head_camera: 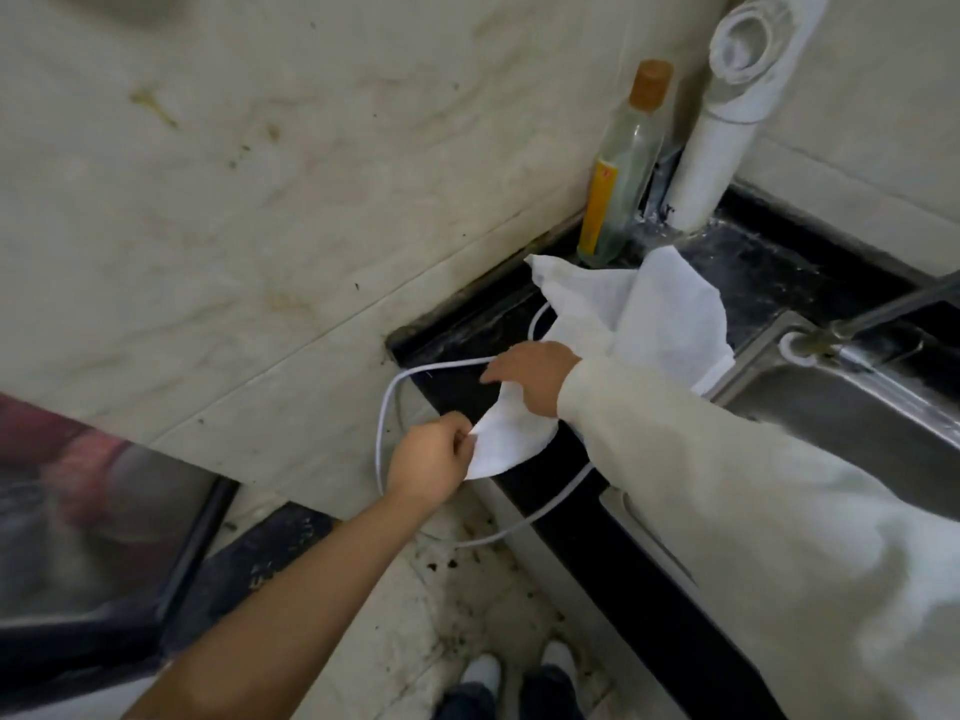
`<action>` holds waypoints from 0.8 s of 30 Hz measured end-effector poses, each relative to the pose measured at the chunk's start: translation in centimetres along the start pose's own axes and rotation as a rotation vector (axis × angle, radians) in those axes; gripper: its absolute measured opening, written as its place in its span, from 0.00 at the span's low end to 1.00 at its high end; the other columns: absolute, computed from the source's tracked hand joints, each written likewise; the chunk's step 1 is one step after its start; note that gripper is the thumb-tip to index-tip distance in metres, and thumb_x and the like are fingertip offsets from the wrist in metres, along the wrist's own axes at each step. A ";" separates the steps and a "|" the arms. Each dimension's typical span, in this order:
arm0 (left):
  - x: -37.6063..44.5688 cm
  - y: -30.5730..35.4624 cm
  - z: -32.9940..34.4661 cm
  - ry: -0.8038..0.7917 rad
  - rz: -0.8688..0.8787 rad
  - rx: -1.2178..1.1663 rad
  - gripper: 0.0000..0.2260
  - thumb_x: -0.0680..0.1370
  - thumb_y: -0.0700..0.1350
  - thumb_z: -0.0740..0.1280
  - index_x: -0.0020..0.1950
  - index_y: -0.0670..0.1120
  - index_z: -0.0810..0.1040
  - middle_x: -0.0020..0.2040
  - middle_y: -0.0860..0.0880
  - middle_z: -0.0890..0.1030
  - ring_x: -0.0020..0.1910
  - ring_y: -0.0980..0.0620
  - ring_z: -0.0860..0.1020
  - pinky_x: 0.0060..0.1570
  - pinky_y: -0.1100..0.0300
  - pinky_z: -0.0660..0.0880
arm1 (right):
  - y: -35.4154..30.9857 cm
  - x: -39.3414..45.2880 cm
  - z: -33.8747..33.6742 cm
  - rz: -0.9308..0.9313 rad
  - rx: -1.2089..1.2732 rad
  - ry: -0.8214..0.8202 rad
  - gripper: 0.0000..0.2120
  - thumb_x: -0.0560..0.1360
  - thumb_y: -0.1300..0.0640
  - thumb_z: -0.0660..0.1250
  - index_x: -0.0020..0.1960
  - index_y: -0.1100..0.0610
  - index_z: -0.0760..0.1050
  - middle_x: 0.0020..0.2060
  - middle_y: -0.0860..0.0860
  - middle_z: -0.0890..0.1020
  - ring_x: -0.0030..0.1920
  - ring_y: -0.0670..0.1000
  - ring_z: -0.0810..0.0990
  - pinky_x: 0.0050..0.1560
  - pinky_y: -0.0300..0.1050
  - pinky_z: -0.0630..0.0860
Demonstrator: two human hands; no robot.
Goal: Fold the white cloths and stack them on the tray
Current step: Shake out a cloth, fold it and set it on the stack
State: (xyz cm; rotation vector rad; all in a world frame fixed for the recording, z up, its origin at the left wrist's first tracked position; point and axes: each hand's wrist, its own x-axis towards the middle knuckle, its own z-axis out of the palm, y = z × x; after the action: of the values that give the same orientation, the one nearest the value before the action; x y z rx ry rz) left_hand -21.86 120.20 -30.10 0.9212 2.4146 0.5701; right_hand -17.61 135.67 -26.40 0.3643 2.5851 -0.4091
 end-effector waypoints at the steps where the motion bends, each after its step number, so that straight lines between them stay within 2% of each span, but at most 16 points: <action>1: -0.2 -0.3 -0.5 0.029 -0.016 0.007 0.12 0.78 0.43 0.60 0.51 0.37 0.78 0.45 0.37 0.82 0.46 0.39 0.79 0.45 0.50 0.73 | -0.7 1.0 0.2 -0.024 -0.111 -0.100 0.23 0.79 0.61 0.56 0.73 0.53 0.61 0.74 0.52 0.61 0.74 0.55 0.61 0.74 0.50 0.60; 3: -0.4 -0.7 -1.5 0.079 -0.057 0.013 0.09 0.78 0.40 0.61 0.52 0.38 0.78 0.47 0.38 0.82 0.48 0.40 0.78 0.43 0.56 0.70 | -1.3 2.5 0.7 -0.039 -0.340 -0.189 0.22 0.79 0.59 0.58 0.72 0.57 0.63 0.73 0.55 0.64 0.72 0.56 0.64 0.72 0.50 0.64; 4: -0.4 -0.8 -1.9 0.102 -0.066 0.000 0.08 0.78 0.39 0.62 0.52 0.38 0.78 0.47 0.39 0.81 0.47 0.41 0.78 0.41 0.59 0.68 | -1.3 2.8 0.6 -0.029 -0.368 -0.186 0.21 0.79 0.59 0.58 0.71 0.58 0.64 0.72 0.56 0.66 0.71 0.57 0.66 0.71 0.50 0.66; 6: -0.5 -1.1 -3.0 0.158 -0.072 -0.037 0.04 0.77 0.39 0.63 0.44 0.42 0.77 0.42 0.41 0.79 0.43 0.43 0.76 0.38 0.60 0.66 | -1.0 2.6 -0.8 0.007 -0.243 -0.116 0.19 0.77 0.61 0.59 0.69 0.59 0.66 0.68 0.56 0.70 0.68 0.57 0.70 0.68 0.51 0.68; 8: -0.2 -1.1 -3.9 0.228 -0.050 -0.103 0.10 0.76 0.37 0.63 0.36 0.48 0.69 0.35 0.48 0.73 0.39 0.47 0.72 0.33 0.60 0.63 | -0.4 1.2 -2.7 0.017 -0.111 -0.066 0.19 0.76 0.62 0.60 0.67 0.59 0.68 0.66 0.57 0.71 0.65 0.58 0.71 0.67 0.50 0.70; 9: 0.1 -0.9 -4.3 0.252 -0.022 -0.128 0.12 0.75 0.36 0.63 0.35 0.48 0.67 0.33 0.51 0.70 0.38 0.48 0.70 0.31 0.61 0.61 | 0.2 0.3 -3.6 0.026 -0.061 -0.056 0.20 0.75 0.62 0.61 0.67 0.59 0.68 0.67 0.57 0.70 0.66 0.57 0.71 0.67 0.49 0.69; 11: 0.6 0.4 -5.4 0.293 0.053 -0.159 0.07 0.76 0.36 0.62 0.39 0.45 0.69 0.34 0.52 0.68 0.39 0.49 0.69 0.31 0.62 0.61 | 1.1 -1.8 -5.2 0.029 -0.039 -0.077 0.18 0.75 0.62 0.61 0.65 0.59 0.70 0.64 0.56 0.73 0.65 0.56 0.72 0.64 0.47 0.69; 12: 1.0 1.3 -5.9 0.313 0.097 -0.170 0.05 0.76 0.36 0.62 0.41 0.43 0.70 0.36 0.50 0.69 0.40 0.49 0.69 0.31 0.62 0.61 | 1.8 -2.8 -5.6 0.034 -0.045 -0.081 0.13 0.74 0.62 0.62 0.58 0.59 0.74 0.59 0.56 0.76 0.60 0.56 0.75 0.59 0.46 0.71; 13: 1.3 2.4 -6.4 0.335 0.142 -0.177 0.03 0.77 0.37 0.61 0.44 0.42 0.73 0.38 0.49 0.71 0.41 0.49 0.69 0.32 0.62 0.60 | 2.4 -4.3 -6.0 0.041 -0.059 -0.059 0.05 0.74 0.63 0.62 0.46 0.55 0.75 0.50 0.52 0.78 0.52 0.53 0.77 0.51 0.46 0.72; 14: 1.6 3.5 -6.9 0.356 0.190 -0.175 0.04 0.78 0.37 0.61 0.46 0.40 0.75 0.40 0.48 0.71 0.41 0.50 0.69 0.34 0.62 0.59 | 3.0 -5.6 -6.5 0.061 -0.080 -0.008 0.11 0.74 0.62 0.62 0.35 0.51 0.69 0.39 0.47 0.75 0.42 0.49 0.74 0.43 0.44 0.70; 15: 1.8 4.7 -7.4 0.371 0.247 -0.169 0.05 0.78 0.37 0.61 0.48 0.38 0.76 0.42 0.48 0.72 0.42 0.51 0.69 0.36 0.64 0.58 | 3.4 -7.3 -7.1 0.098 -0.093 0.044 0.18 0.74 0.62 0.62 0.30 0.48 0.60 0.32 0.44 0.69 0.34 0.47 0.69 0.38 0.42 0.65; 16: 2.0 5.9 -7.7 0.375 0.313 -0.162 0.06 0.78 0.38 0.61 0.49 0.37 0.76 0.43 0.47 0.72 0.43 0.51 0.69 0.36 0.66 0.57 | 4.0 -9.0 -7.4 0.134 -0.076 0.097 0.21 0.74 0.62 0.63 0.29 0.50 0.55 0.29 0.45 0.64 0.33 0.48 0.65 0.37 0.41 0.61; 19: 2.1 10.2 -8.3 0.344 0.500 -0.143 0.10 0.78 0.41 0.61 0.50 0.36 0.79 0.47 0.40 0.79 0.47 0.46 0.73 0.39 0.62 0.59 | 5.5 -15.2 -7.9 0.248 0.011 0.271 0.18 0.74 0.61 0.64 0.31 0.53 0.59 0.32 0.51 0.67 0.40 0.50 0.66 0.33 0.42 0.56; 22: 1.3 15.5 -7.2 0.245 0.684 -0.139 0.11 0.77 0.41 0.62 0.50 0.36 0.80 0.49 0.37 0.80 0.51 0.43 0.76 0.43 0.61 0.62 | 7.0 -22.4 -7.0 0.427 0.127 0.459 0.19 0.73 0.61 0.65 0.30 0.49 0.61 0.29 0.45 0.67 0.41 0.51 0.68 0.29 0.36 0.59; 24: 0.0 19.4 -5.8 0.163 0.797 -0.151 0.08 0.77 0.38 0.63 0.49 0.35 0.80 0.48 0.37 0.80 0.51 0.42 0.76 0.40 0.66 0.61 | 8.0 -27.2 -5.5 0.553 0.224 0.572 0.14 0.74 0.62 0.65 0.33 0.51 0.67 0.29 0.44 0.68 0.42 0.51 0.69 0.31 0.40 0.59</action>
State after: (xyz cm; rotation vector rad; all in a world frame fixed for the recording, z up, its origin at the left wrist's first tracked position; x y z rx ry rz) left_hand -15.58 132.34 -15.12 1.8262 2.0221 1.1177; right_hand 5.55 140.04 -9.72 1.4096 2.7997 -0.4335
